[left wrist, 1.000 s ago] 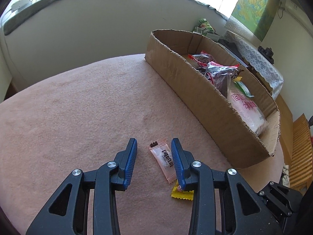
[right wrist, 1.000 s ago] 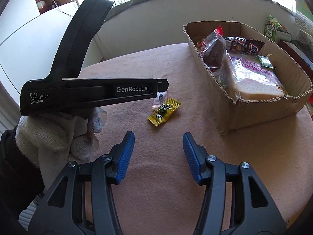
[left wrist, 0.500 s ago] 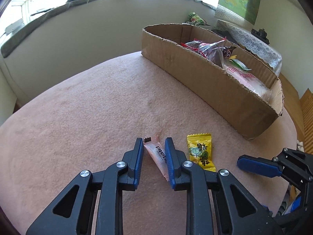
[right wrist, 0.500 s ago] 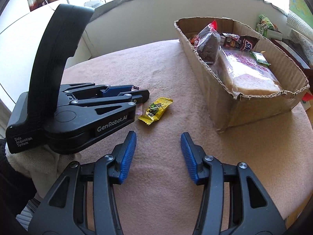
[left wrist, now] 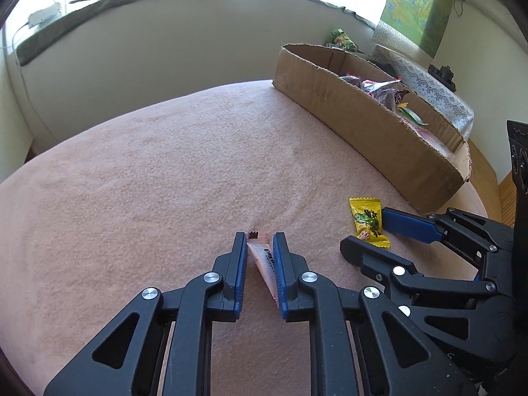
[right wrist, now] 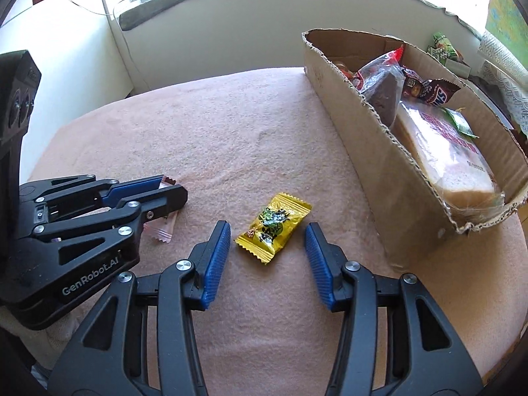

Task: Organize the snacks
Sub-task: 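Grasp the pink-white wrapper with the left tool while the right tool grasps the yellow candy, then carry the wrapper and yellow candy with both tools over the box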

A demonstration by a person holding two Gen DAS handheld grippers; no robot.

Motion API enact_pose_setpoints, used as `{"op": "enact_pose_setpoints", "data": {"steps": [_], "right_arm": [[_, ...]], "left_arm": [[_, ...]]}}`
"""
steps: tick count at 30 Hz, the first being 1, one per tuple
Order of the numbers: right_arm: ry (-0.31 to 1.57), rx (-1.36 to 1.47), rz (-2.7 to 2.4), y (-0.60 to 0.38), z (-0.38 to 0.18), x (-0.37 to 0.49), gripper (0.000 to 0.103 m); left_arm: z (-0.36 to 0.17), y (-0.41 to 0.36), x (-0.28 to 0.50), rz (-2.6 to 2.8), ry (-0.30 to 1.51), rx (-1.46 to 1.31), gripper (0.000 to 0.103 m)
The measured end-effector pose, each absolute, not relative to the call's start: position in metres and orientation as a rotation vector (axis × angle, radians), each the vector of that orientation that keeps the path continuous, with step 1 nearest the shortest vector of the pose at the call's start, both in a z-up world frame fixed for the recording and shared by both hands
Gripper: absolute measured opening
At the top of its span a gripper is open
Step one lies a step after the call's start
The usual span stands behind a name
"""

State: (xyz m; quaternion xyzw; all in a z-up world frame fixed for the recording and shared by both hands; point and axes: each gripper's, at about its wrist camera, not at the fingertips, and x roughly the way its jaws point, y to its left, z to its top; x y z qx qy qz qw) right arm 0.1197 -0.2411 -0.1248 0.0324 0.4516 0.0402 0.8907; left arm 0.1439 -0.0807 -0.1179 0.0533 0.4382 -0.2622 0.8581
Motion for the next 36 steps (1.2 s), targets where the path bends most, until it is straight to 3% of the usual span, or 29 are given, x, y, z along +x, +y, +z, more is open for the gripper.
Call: {"op": "enact_pose_setpoints", "data": {"steps": [3,12,18,20,22,24,26,30,31,33,36], "right_arm": [[0.949,0.021,0.084,-0.232,-0.125,0.125,0.049],[0.947,-0.049,0.14,-0.221,-0.123,0.125,0.012],[0.947,-0.017,0.169,-0.228,-0.124,0.125,0.01],[0.946,-0.014,0.173,-0.23,-0.124,0.125,0.01],[0.945,-0.008,0.177,-0.231,-0.124,0.125,0.01],[0.945,-0.003,0.182,-0.232,-0.125,0.125,0.01],[0.945,0.001,0.187,-0.233,-0.125,0.124,0.01],[0.943,0.002,0.193,-0.235,-0.125,0.123,0.01],[0.942,0.001,0.193,-0.234,-0.125,0.124,0.01],[0.941,-0.003,0.196,-0.234,-0.126,0.124,0.01],[0.938,-0.005,0.202,-0.234,-0.125,0.123,0.01]], "left_arm": [[-0.118,-0.075,0.143,-0.551,0.922,0.089,0.013],[-0.117,-0.066,0.141,-0.54,0.923,0.061,0.01],[-0.118,-0.066,0.137,-0.545,0.921,0.072,0.01],[-0.118,-0.065,0.138,-0.536,0.93,0.062,0.013],[-0.118,-0.065,0.137,-0.54,0.938,0.055,0.03],[-0.117,-0.063,0.132,-0.533,0.932,0.058,0.04],[-0.118,-0.063,0.128,-0.528,0.935,0.077,0.043],[-0.119,-0.064,0.126,-0.503,0.925,0.093,0.041],[-0.12,-0.065,0.126,-0.485,0.92,0.099,0.03],[-0.121,-0.067,0.125,-0.478,0.914,0.116,0.018],[-0.121,-0.069,0.122,-0.485,0.908,0.126,0.018]]}}
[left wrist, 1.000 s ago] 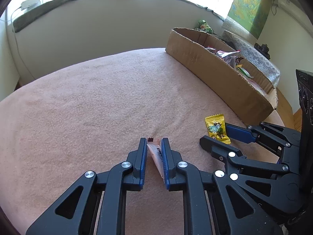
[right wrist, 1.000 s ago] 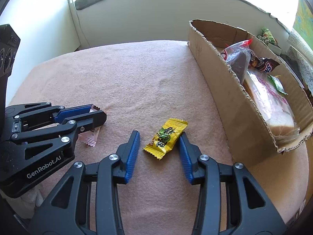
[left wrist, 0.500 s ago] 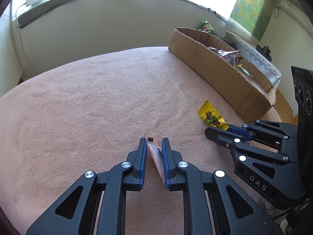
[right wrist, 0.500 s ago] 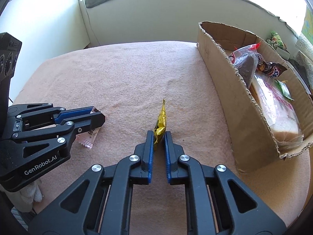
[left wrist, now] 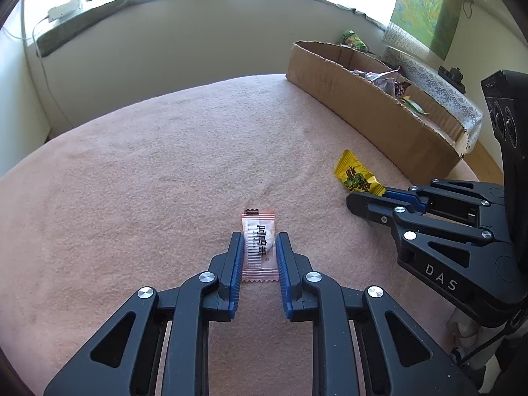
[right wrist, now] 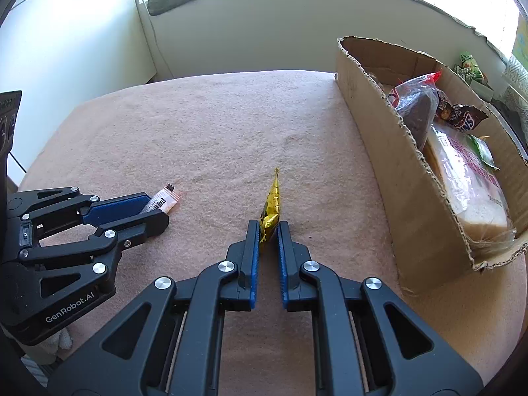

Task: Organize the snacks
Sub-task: 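Carry the wrapper and yellow candy with both tools over the box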

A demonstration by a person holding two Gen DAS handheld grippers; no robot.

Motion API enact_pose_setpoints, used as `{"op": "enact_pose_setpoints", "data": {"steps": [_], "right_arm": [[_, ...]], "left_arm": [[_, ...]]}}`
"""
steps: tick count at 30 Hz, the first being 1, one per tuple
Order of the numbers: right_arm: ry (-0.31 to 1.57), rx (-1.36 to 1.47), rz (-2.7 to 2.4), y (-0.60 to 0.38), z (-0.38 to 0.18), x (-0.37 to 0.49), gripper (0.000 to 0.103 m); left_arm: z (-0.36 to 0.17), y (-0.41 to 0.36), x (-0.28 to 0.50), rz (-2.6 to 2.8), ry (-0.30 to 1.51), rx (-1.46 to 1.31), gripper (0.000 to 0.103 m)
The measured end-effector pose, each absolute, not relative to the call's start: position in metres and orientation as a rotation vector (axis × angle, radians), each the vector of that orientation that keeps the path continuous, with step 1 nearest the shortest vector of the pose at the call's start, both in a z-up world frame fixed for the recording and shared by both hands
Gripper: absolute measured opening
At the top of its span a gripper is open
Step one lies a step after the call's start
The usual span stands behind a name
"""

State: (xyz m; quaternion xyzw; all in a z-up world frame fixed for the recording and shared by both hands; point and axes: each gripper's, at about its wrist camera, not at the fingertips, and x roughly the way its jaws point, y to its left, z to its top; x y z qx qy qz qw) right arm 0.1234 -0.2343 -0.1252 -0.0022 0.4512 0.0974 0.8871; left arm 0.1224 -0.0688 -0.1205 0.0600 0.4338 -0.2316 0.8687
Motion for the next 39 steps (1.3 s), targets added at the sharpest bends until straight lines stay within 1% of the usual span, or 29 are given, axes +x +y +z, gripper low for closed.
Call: {"op": "enact_pose_setpoints", "data": {"steps": [6,18,28,39], "right_arm": [[0.914,0.016,0.212,-0.241,-0.117,0.118,0.01],[0.837,0.061,0.242,-0.266,-0.082,0.098,0.009],[0.745,0.075,0.222,-0.295,-0.041,0.091,0.009],[0.714,0.087,0.121,-0.354,-0.028,0.093,0.009]], "left_arm": [[-0.114,-0.06,0.124,-0.491,0.912,0.042,0.017],[-0.076,-0.075,0.121,-0.526,0.827,-0.004,0.017],[-0.051,-0.116,0.125,-0.578,0.762,0.004,0.017],[-0.039,-0.177,0.129,-0.659,0.734,0.024,0.017]]}}
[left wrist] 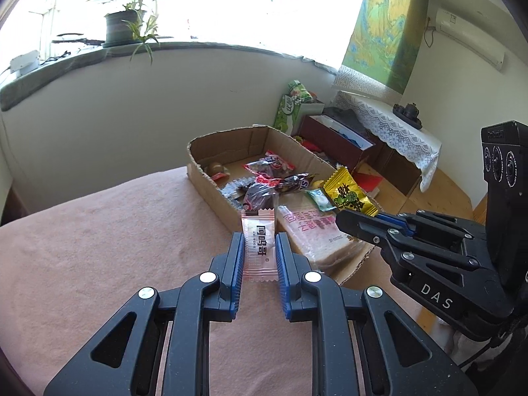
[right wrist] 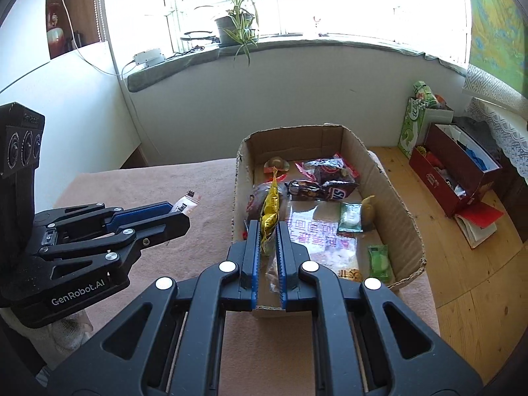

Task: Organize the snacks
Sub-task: 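Carry the wrapper and yellow candy with both tools over the box, then open both tools to drop the wrapper and yellow candy into the box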

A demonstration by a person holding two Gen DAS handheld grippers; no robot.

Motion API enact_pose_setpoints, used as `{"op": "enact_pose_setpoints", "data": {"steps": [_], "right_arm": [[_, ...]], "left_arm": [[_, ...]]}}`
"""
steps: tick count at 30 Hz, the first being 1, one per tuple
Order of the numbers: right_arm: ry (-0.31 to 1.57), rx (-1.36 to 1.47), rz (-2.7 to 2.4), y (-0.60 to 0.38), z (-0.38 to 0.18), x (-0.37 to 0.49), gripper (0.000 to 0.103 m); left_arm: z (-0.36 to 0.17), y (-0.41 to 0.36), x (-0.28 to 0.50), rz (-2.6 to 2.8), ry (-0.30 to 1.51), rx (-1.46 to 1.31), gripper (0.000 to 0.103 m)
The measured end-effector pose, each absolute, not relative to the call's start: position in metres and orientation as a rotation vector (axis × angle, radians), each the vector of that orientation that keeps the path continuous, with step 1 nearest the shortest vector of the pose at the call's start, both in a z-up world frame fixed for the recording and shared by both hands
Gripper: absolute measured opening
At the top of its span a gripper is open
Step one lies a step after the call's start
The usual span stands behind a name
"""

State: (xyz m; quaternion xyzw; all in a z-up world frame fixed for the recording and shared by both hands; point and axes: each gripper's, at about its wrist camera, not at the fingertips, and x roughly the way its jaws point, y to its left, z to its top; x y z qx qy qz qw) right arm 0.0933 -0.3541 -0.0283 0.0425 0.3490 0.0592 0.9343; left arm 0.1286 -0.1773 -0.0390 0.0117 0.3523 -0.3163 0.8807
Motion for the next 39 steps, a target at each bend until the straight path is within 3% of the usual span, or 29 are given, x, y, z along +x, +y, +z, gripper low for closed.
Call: {"op": "enact_pose_setpoints", "data": {"steps": [29,32,36,39], "right_arm": [[0.743,0.125,0.038,-0.415,-0.043,0.11,0.009],[0.745,0.12,0.032,-0.415,-0.044,0.11,0.01],[0.74,0.121,0.012,-0.418,-0.044,0.109,0.039],[0.735,0.125,0.004,-0.421,-0.042,0.107,0.04]], "left_arm": [[-0.037,-0.234,0.139,-0.7,0.748,0.058,0.019],[-0.036,-0.235,0.138,-0.702,0.747,0.06,0.024],[-0.035,-0.234,0.138,-0.697,0.743,0.062,0.026],[-0.033,-0.231,0.136,-0.693,0.738,0.059,0.026]]}}
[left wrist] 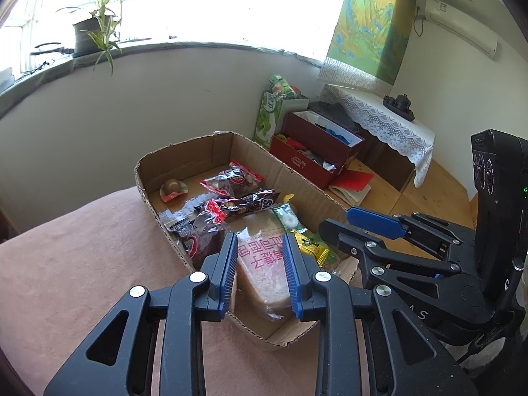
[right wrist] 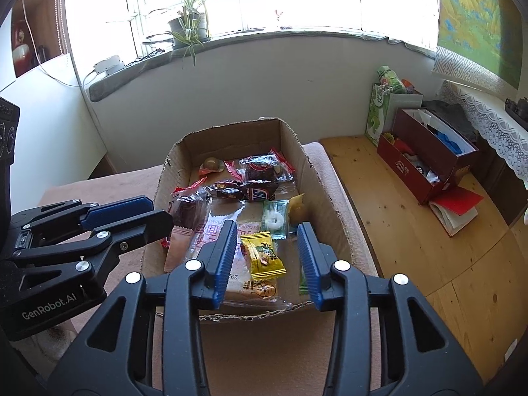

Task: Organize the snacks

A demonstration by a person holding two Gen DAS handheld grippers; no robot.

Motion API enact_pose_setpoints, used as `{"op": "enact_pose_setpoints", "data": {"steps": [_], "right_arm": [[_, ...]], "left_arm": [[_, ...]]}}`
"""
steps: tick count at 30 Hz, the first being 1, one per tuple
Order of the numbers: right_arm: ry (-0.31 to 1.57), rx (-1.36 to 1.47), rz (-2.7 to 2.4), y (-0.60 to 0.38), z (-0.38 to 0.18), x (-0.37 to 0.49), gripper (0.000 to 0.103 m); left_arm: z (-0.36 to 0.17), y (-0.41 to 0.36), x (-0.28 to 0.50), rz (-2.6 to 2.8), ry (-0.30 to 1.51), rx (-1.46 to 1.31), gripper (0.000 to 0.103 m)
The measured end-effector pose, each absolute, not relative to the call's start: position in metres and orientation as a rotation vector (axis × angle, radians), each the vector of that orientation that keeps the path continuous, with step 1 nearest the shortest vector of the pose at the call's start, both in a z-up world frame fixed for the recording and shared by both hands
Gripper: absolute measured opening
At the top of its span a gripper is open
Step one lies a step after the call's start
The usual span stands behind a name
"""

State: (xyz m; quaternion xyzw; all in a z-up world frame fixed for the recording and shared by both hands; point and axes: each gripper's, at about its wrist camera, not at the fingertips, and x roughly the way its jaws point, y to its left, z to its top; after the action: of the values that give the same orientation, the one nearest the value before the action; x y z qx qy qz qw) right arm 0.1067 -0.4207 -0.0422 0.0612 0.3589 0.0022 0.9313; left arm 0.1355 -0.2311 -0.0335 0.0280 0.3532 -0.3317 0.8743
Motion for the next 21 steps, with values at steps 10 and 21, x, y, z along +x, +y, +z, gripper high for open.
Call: {"op": "enact_pose_setpoints", "data": {"steps": [10,21], "right_arm": [[0.701,0.118,-0.014,-0.413,-0.029,0.089,0.066],[0.656,0.097,-0.032,-0.393,-0.012,0.052,0.093]], "left_arm": [[-0.027,-0.209,0.116,-0.676,0.715,0.044,0.036],[-0.016,-0.174,0.083,-0.593,0.659,0.002,0.069]]}}
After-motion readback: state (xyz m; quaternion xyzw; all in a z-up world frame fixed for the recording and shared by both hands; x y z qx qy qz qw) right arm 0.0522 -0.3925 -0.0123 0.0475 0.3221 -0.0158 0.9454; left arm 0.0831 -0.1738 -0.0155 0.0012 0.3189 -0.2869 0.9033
